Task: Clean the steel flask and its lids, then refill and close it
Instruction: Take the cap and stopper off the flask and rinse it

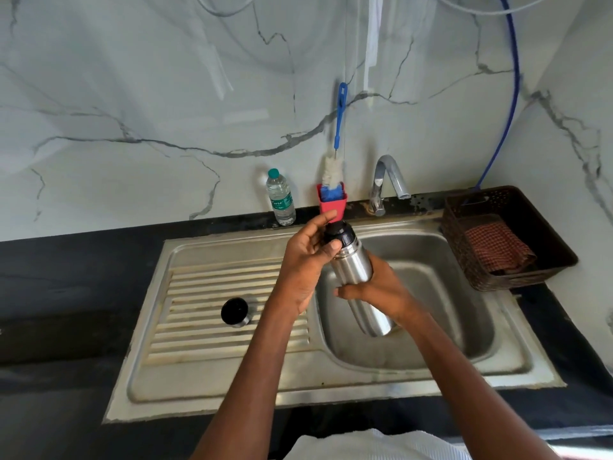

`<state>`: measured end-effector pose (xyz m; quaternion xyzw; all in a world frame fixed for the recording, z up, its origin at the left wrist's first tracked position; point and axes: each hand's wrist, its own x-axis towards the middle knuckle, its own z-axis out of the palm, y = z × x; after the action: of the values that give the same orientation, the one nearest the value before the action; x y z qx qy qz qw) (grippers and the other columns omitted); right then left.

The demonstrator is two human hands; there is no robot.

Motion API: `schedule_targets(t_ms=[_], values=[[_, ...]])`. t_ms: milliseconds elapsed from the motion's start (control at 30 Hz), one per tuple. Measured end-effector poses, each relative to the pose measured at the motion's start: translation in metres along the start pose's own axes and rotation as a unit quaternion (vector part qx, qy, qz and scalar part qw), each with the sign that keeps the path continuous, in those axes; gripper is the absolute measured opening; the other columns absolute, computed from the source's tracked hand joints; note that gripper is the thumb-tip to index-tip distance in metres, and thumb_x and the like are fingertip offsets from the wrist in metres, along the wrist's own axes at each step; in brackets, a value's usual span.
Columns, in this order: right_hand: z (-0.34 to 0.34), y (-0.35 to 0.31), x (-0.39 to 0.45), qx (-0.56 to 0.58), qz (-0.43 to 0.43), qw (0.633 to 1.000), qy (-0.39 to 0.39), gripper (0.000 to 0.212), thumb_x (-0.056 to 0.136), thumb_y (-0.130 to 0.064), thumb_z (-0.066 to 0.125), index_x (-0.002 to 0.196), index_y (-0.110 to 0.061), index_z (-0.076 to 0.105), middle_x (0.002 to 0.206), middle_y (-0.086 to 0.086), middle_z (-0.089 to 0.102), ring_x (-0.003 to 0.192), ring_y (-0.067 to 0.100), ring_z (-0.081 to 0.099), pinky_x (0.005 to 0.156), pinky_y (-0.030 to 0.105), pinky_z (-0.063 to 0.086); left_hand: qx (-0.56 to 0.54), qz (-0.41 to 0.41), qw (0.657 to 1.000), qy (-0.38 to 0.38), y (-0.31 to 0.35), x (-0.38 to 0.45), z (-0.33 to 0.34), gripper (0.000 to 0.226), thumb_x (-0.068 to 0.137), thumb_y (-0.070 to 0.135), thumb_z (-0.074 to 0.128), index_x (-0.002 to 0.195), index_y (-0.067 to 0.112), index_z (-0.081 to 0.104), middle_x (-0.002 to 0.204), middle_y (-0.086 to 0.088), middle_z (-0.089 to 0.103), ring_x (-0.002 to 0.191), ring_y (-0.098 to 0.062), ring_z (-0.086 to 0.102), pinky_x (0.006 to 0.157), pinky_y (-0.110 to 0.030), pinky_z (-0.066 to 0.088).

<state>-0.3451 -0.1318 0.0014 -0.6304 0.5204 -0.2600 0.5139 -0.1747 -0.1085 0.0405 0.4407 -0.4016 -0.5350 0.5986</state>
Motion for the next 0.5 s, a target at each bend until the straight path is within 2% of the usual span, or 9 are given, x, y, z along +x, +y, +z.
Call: schedule_targets(t_ms=[100, 200, 300, 367, 400, 500], values=[[0.003, -0.004, 0.0, -0.019, -0.011, 1.0, -0.003, 0.073, 0.055, -0.035, 0.093, 0.121, -0.034, 0.063, 0.104, -0.01, 0.074, 0.094, 0.008, 0.069, 0.08, 0.032, 0.057, 0.014, -0.002, 0.999, 0.046, 0.004, 0.0, -0.001, 0.057, 0.077, 0.002, 0.083, 0.131, 0.016, 0.07, 0.123, -0.011, 0.074, 0.114, -0.024, 0.068, 0.101, -0.043, 0.057], [0.007, -0.006, 0.004, -0.041, -0.013, 0.999, 0.001, 0.072, 0.053, -0.038, 0.091, 0.118, -0.033, 0.062, 0.102, -0.011, 0.073, 0.091, 0.008, 0.068, 0.078, 0.033, 0.057, 0.05, -0.008, 0.995, 0.087, 0.003, 0.001, 0.003, 0.049, 0.079, 0.004, 0.089, 0.124, 0.014, 0.073, 0.113, -0.005, 0.074, 0.107, -0.019, 0.069, 0.09, -0.032, 0.059], [0.005, -0.007, 0.009, -0.037, -0.011, 0.999, -0.004, 0.071, 0.053, -0.037, 0.091, 0.117, -0.032, 0.062, 0.102, -0.009, 0.072, 0.09, 0.01, 0.069, 0.076, 0.032, 0.058, 0.042, -0.018, 0.998, 0.035, 0.006, 0.006, -0.004, 0.053, 0.084, 0.016, 0.083, 0.134, 0.014, 0.068, 0.124, -0.007, 0.071, 0.116, -0.019, 0.066, 0.094, -0.028, 0.056], [0.001, -0.006, 0.012, -0.027, -0.007, 1.0, -0.003, 0.073, 0.051, -0.038, 0.09, 0.119, -0.031, 0.063, 0.103, -0.009, 0.072, 0.092, 0.01, 0.069, 0.078, 0.033, 0.058, 0.016, -0.031, 0.999, -0.025, 0.009, 0.01, -0.012, 0.057, 0.088, 0.011, 0.077, 0.144, 0.013, 0.061, 0.137, -0.012, 0.068, 0.125, -0.022, 0.064, 0.105, -0.033, 0.054], [0.0, -0.006, 0.013, -0.025, -0.007, 1.0, -0.005, 0.075, 0.05, -0.039, 0.09, 0.119, -0.031, 0.063, 0.104, -0.008, 0.073, 0.092, 0.011, 0.069, 0.079, 0.034, 0.058, 0.016, -0.033, 0.999, -0.033, 0.011, 0.011, -0.013, 0.058, 0.09, 0.005, 0.076, 0.145, 0.012, 0.06, 0.139, -0.015, 0.067, 0.126, -0.023, 0.064, 0.107, -0.035, 0.053], [-0.001, -0.005, 0.016, -0.038, -0.011, 0.999, -0.01, 0.071, 0.051, -0.035, 0.092, 0.116, -0.032, 0.063, 0.103, -0.009, 0.072, 0.092, 0.01, 0.069, 0.08, 0.037, 0.06, 0.063, -0.02, 0.997, 0.047, 0.015, 0.017, -0.007, 0.054, 0.085, -0.004, 0.081, 0.136, 0.01, 0.067, 0.121, -0.015, 0.073, 0.109, -0.018, 0.07, 0.09, -0.027, 0.058]])
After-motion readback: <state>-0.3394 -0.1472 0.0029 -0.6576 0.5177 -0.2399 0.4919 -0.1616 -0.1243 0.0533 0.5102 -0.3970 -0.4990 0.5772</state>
